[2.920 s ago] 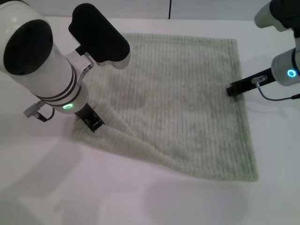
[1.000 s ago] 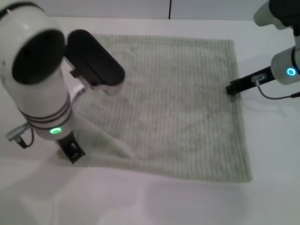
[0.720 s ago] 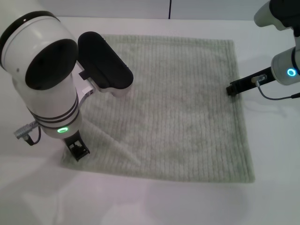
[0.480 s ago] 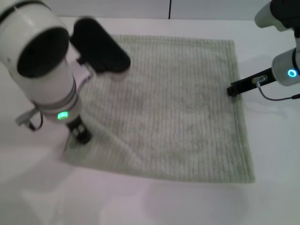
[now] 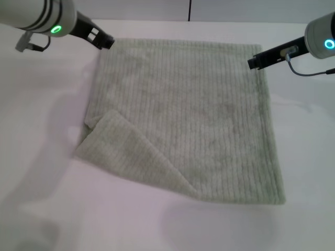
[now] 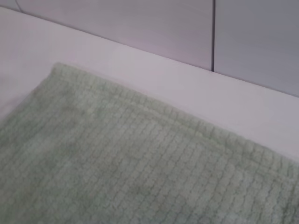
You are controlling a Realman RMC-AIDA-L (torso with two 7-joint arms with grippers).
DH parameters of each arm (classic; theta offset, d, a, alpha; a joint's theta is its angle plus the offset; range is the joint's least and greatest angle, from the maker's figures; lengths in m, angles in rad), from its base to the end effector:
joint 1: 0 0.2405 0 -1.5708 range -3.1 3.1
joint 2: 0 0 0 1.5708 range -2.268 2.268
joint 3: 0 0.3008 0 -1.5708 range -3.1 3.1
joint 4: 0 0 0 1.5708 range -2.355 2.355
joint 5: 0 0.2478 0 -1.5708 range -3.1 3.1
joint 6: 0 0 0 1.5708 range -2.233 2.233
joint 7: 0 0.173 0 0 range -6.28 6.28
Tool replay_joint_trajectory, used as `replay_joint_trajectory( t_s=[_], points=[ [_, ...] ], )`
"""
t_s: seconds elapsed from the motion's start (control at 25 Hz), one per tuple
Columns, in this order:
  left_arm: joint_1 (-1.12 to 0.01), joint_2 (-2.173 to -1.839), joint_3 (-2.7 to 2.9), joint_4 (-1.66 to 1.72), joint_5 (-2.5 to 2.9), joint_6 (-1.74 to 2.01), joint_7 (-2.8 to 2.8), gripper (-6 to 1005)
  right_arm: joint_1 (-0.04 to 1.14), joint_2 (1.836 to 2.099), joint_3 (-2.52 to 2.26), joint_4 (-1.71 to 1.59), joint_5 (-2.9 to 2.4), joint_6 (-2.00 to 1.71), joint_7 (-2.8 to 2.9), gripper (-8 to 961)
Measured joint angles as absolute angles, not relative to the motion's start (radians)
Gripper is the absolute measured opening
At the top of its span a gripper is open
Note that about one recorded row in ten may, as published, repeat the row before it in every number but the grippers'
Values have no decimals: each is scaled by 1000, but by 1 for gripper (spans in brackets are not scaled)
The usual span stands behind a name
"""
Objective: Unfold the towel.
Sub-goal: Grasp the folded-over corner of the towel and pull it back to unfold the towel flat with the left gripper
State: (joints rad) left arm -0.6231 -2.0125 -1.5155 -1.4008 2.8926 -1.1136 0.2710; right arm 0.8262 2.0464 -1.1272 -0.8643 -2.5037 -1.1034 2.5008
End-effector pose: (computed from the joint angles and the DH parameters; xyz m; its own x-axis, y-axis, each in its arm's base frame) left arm -0.1810 0.4890 -0.0241 0.8487 0.5267 -0.0473 0.2915 -0.5405 -0.7892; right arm 0.2219 0.5219 -0.0473 0.6860 -0.7081 -0.1671 -0.6820 -0.5459 -0.4866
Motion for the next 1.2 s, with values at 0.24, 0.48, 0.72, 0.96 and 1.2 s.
replay_joint_trajectory(
  t_s=[0.24,0.48,0.72,0.96,1.2],
  points=[
    [-577,-2063,-1615,-1438,2888,-1190,347,587,824,2051,-1132,-862,-2506,-1102,2506,12],
    [-528,-2065,-1382,-1475,2888,-1230,256,587,806,2051,-1130,-863,-2507,-1100,2508,12],
    [-526,-2065,-1362,-1438,2888,-1254,250,586,797,2053,-1131,-861,-2505,-1101,2509,13],
    [-533,-2057,-1360,-1363,2890,-1337,259,586,790,2054,-1131,-862,-2505,-1102,2509,13],
    [-517,-2045,-1354,-1430,2891,-1432,252,586,787,2054,-1131,-861,-2505,-1105,2510,14]
  ],
)
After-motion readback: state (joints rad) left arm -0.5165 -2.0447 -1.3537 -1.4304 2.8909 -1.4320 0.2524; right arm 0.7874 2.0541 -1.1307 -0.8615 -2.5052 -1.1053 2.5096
